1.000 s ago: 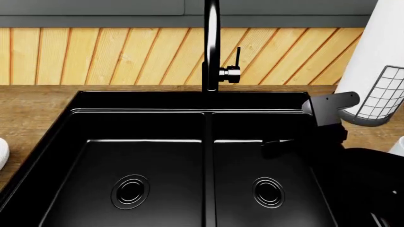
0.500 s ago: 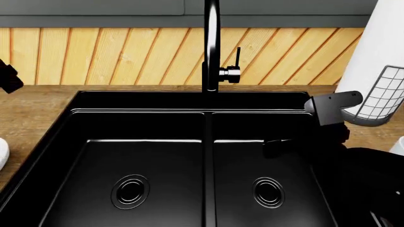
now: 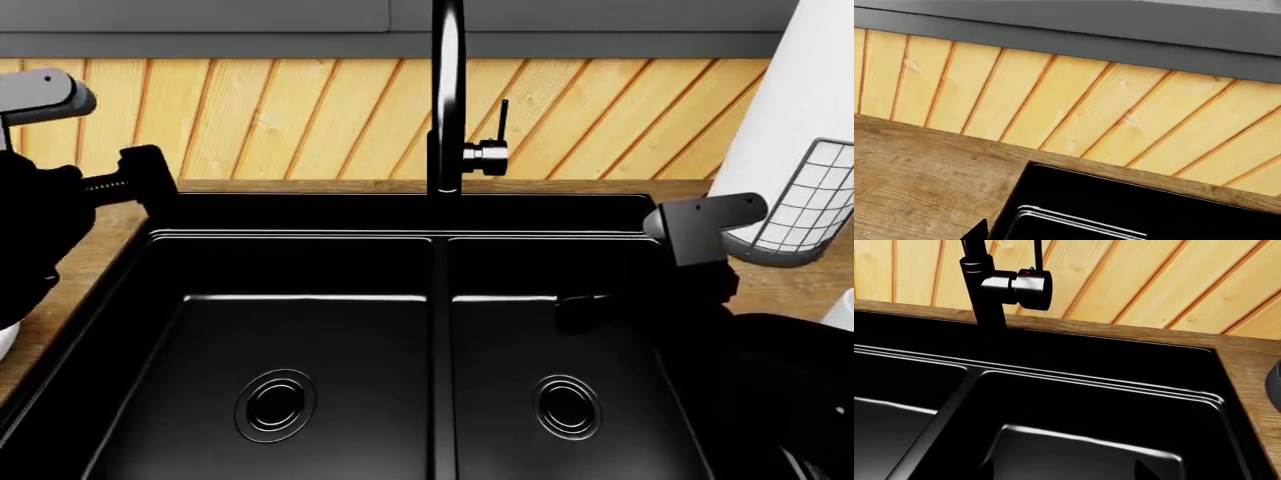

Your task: Pick the cup and bowl from the sink and place them on the counter for drying.

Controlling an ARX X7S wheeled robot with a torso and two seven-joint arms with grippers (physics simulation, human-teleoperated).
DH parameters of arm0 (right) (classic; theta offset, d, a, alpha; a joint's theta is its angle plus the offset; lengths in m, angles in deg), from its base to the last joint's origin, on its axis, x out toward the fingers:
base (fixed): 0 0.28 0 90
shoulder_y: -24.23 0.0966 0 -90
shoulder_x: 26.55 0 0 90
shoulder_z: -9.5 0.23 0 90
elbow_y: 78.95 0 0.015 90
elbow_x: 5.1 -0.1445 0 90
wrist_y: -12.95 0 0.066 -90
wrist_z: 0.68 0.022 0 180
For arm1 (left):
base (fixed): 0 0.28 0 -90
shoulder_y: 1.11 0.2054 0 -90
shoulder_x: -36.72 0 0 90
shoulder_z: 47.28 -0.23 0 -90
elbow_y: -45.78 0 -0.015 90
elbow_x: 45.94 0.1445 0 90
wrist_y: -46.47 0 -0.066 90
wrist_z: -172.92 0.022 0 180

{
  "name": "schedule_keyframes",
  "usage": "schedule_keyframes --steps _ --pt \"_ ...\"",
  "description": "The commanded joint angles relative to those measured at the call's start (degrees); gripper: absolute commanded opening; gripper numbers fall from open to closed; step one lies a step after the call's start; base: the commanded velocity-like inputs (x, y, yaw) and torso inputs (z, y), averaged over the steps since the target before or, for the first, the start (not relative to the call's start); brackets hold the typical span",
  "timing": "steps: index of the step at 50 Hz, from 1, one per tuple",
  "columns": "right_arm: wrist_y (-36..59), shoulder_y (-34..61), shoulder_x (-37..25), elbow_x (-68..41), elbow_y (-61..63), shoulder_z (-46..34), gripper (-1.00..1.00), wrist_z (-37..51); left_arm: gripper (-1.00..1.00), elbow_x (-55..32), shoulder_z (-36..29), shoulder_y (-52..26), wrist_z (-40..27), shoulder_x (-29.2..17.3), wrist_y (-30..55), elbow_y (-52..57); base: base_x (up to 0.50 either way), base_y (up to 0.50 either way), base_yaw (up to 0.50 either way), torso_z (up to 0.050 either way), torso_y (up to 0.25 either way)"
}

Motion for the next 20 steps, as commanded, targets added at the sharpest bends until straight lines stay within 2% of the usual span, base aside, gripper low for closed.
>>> schedule_keyframes --steps 1,3,10,20 --pt "-0.8 -0.4 -0.1 0.4 1.1 0.3 1.00 0.6 1.00 -4.7 -1.5 -2.0 2.3 0.8 5.6 -1.9 0.00 0.00 0.00 0.000 0.000" --pt "-1.2 -0.8 -0.4 0.3 1.6 0.6 1.00 0.6 1.00 -5.1 -3.4 -2.2 3.7 0.4 5.9 -1.8 0.00 0.00 0.00 0.000 0.000" --pt "-1.9 -1.0 -1.1 -0.6 3.4 1.8 1.00 0.9 1.00 -6.9 -3.5 -2.9 4.3 1.0 7.0 -1.9 0.00 0.00 0.00 0.000 0.000" --pt "-3.1 -0.3 -1.4 -0.5 4.9 3.0 1.00 1.2 1.00 -9.0 -3.2 -6.3 4.0 4.1 6.6 -3.0 0.00 0.00 0.00 0.000 0.000"
